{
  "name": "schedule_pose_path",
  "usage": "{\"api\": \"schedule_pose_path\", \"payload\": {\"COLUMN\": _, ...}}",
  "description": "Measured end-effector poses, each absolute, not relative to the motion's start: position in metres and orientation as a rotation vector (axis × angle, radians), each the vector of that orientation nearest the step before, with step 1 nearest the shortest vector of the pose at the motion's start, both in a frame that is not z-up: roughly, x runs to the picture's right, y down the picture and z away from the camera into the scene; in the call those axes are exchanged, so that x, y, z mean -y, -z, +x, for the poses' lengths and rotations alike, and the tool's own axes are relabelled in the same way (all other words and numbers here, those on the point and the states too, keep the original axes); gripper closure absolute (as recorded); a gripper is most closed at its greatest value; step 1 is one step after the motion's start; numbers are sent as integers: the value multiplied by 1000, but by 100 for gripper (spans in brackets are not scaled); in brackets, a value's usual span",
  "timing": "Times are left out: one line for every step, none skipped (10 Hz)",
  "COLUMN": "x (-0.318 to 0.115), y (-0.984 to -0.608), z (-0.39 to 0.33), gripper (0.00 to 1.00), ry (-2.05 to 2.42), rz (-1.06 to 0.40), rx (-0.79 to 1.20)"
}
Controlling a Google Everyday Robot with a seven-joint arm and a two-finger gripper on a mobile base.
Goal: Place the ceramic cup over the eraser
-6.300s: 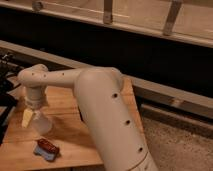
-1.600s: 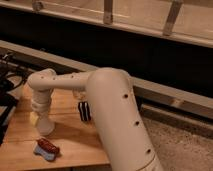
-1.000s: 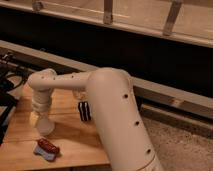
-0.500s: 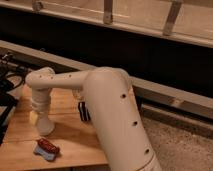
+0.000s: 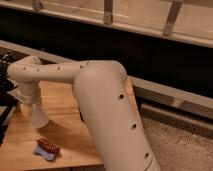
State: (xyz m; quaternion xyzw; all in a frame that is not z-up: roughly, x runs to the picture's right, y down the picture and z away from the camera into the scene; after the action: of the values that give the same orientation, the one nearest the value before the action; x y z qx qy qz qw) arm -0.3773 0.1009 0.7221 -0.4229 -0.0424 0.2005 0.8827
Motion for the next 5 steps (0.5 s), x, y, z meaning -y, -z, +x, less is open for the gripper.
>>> {"api": "schedule_pose_path", "payload": {"x": -94, "y": -718, "z": -378, "gripper": 100, "ry": -415, "rz": -863, "rx": 91}}
{"api": "schedule_pose_path", "payload": {"x": -89, "y": -717, "z": -375, "gripper": 100, "ry": -422, "rz": -850, "rx": 95}}
{"api": "schedule_pose_path", "payload": {"x": -82, "y": -717, "z": -369, "gripper": 100, "ry": -435, "rz": -834, "rx": 101}}
{"api": "schedule_pose_path", "payload": {"x": -75, "y": -713, "z": -366, "gripper": 100, "ry": -445, "rz": -818, "rx": 110}}
{"api": "schedule_pose_path", "payload": {"x": -64, "y": -702, "z": -362, "gripper": 100, "ry": -454, "rz": -793, "rx": 126}}
